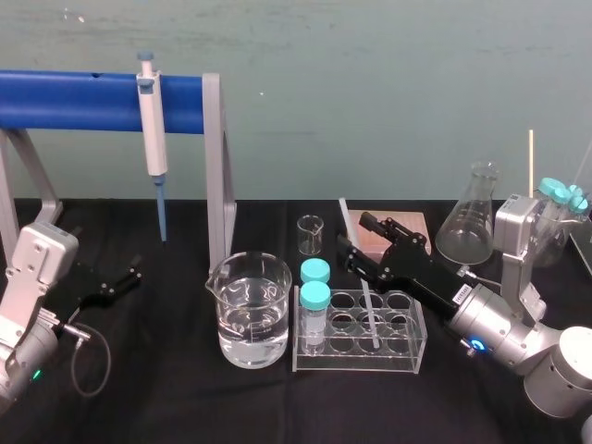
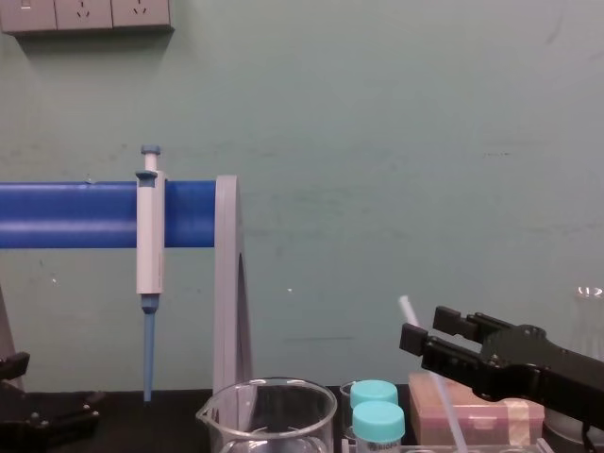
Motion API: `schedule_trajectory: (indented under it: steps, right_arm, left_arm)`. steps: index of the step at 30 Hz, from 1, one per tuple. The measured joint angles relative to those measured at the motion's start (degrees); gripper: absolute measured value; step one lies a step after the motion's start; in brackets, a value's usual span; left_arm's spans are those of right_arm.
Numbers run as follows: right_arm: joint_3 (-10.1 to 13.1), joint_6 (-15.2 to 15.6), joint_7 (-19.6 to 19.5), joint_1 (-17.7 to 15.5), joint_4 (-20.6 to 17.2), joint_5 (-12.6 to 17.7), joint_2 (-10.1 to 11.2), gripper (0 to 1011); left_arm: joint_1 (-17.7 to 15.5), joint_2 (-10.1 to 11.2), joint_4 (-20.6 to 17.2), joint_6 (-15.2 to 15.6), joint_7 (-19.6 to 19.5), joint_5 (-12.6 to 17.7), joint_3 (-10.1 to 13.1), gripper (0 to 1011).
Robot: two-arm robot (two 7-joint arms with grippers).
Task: Pick up the stirring rod with one hand, then place it down.
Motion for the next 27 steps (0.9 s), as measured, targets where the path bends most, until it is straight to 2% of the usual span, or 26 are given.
schedule_trajectory:
  steps: [1, 2, 5, 8, 9, 12, 15, 17, 18, 19, 20, 22, 23, 26, 27]
  right_arm:
    - [0.0, 0.0, 0.0, 0.0, 0.0, 0.0, 0.0, 634]
    - [0.0, 0.0, 0.0, 0.0, 0.0, 0.0, 0.0, 696]
    - [0.0, 0.0, 0.0, 0.0, 0.0, 0.0, 0.0, 754]
    - [0.0, 0.0, 0.0, 0.0, 0.0, 0.0, 0.0, 882]
    - [0.0, 0.0, 0.0, 0.0, 0.0, 0.0, 0.0, 882]
    - [0.0, 0.1, 0.0, 0.0, 0.0, 0.0, 0.0, 978]
    - [0.4, 0.4, -1.4, -0.3, -1.2, -0.4, 0.2, 1003]
    - [1.6, 1.2, -5.7, -1.2, -3.7, -2.0, 0.7, 1003]
    - [2.6, 2.2, -9.7, -2.4, -5.9, -3.7, 1.0, 1003]
    - [2.6, 2.2, -9.7, -2.4, -5.9, -3.7, 1.0, 1003]
    - [3.8, 3.4, -14.4, -3.6, -8.1, -5.9, 1.4, 1003]
    - [4.9, 4.9, -19.4, -5.0, -10.0, -8.0, 1.7, 1003]
    - [6.2, 6.5, -24.0, -6.6, -11.8, -10.0, 2.0, 1003]
    - [8.2, 10.1, -31.0, -9.2, -13.4, -12.8, 2.2, 1003]
    - [8.6, 10.9, -32.0, -9.8, -13.4, -13.2, 2.2, 1003]
  left_arm:
    - [0.0, 0.0, 0.0, 0.0, 0.0, 0.0, 0.0, 1000]
    - [0.0, 0.0, 0.0, 0.0, 0.0, 0.0, 0.0, 1000]
    - [0.0, 0.0, 0.0, 0.0, 0.0, 0.0, 0.0, 1000]
    - [0.0, 0.0, 0.0, 0.0, 0.0, 0.0, 0.0, 1000]
    - [0.0, 0.0, 0.0, 0.0, 0.0, 0.0, 0.0, 1000]
    - [0.0, 0.0, 0.0, 0.0, 0.0, 0.0, 0.0, 1000]
    - [0.0, 0.0, 0.0, 0.0, 0.0, 0.0, 0.0, 1000]
    - [0.0, 0.0, 0.0, 0.0, 0.0, 0.0, 0.0, 1000]
    - [0.0, 0.0, 0.0, 0.0, 0.0, 0.0, 0.0, 1000]
    - [0.0, 0.0, 0.0, 0.0, 0.0, 0.0, 0.0, 1000]
    - [0.0, 0.0, 0.0, 0.0, 0.0, 0.0, 0.0, 1000]
    - [0.0, 0.0, 0.0, 0.0, 0.0, 0.0, 0.0, 1000]
    - [0.0, 0.0, 0.0, 0.0, 0.0, 0.0, 0.0, 1000]
    - [0.0, 0.0, 0.0, 0.0, 0.0, 0.0, 0.0, 1000]
    - [0.0, 0.0, 0.0, 0.0, 0.0, 0.0, 0.0, 1000]
